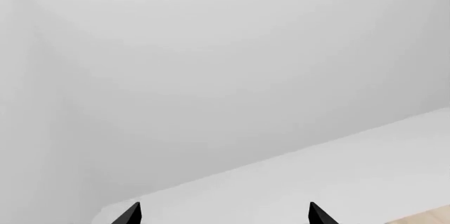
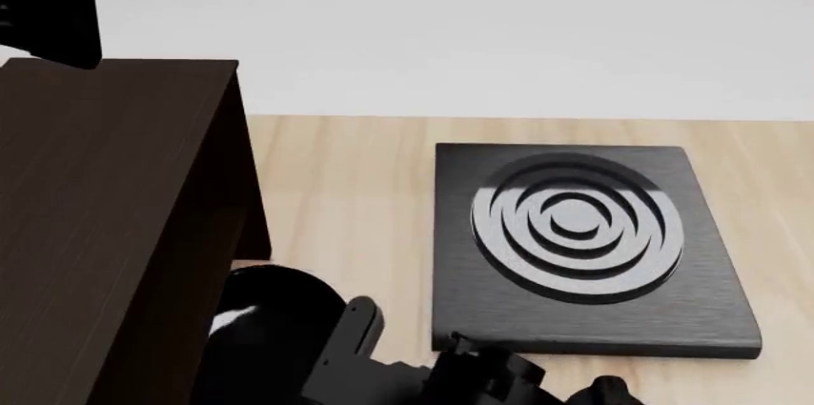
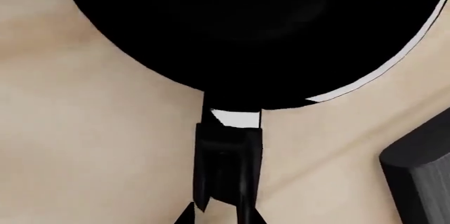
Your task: Put the frying pan under the cabinet shelf.
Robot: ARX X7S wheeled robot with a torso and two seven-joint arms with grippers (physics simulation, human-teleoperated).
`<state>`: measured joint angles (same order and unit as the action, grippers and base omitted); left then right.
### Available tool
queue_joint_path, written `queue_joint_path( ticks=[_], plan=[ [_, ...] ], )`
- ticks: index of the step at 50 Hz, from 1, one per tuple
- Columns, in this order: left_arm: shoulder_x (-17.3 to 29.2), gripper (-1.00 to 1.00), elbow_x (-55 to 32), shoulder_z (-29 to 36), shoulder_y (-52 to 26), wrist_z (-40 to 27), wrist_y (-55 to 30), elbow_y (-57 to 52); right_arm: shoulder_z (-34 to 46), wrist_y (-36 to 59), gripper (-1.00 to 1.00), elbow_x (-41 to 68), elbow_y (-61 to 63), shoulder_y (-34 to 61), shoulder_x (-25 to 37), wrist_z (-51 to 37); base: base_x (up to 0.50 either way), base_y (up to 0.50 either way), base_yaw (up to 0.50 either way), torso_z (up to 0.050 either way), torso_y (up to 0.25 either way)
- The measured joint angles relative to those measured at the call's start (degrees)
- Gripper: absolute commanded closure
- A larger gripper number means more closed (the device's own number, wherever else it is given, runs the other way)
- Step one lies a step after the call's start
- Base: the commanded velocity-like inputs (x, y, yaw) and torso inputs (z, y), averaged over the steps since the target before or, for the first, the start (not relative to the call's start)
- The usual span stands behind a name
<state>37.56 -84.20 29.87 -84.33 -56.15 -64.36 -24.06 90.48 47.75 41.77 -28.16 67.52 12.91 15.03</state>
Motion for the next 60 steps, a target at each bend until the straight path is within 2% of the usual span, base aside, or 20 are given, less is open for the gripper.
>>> queue_joint_path(
  ticks=[14,29,49,50,60],
  plan=[
    [0.4,-1.0,-0.6,0.0,0.0,-0.4,0.1,-0.3,-0.2,1.8,1.0,3.1,3.8,0.6,-3.0,-0.3,0.0,0.0,0.0,0.0,0.0],
    [1.4,-1.0,0.9,0.6,1.6,0.2,0.7,-0.6,-0.6,-7.9,1.0,1.2,-7.4,-1.6,-9.7,7.3,0.0,0.0,0.0,0.0,0.0],
    [2.5,-1.0,1.9,0.8,3.4,0.2,1.6,-0.9,0.4,-18.0,1.0,6.1,-13.1,-2.5,-11.8,9.8,0.0,0.0,0.0,0.0,0.0],
    [2.5,-1.0,1.9,0.8,3.4,0.2,1.6,-0.9,0.6,-18.2,-1.0,6.6,-13.3,-2.5,-11.8,9.8,0.0,0.0,0.0,0.0,0.0],
    [2.7,-1.0,0.7,0.6,2.5,-0.7,1.2,-1.2,-1.1,-20.6,-1.0,9.5,-14.2,-1.8,-12.5,9.4,0.0,0.0,0.0,0.0,0.0]
  ],
)
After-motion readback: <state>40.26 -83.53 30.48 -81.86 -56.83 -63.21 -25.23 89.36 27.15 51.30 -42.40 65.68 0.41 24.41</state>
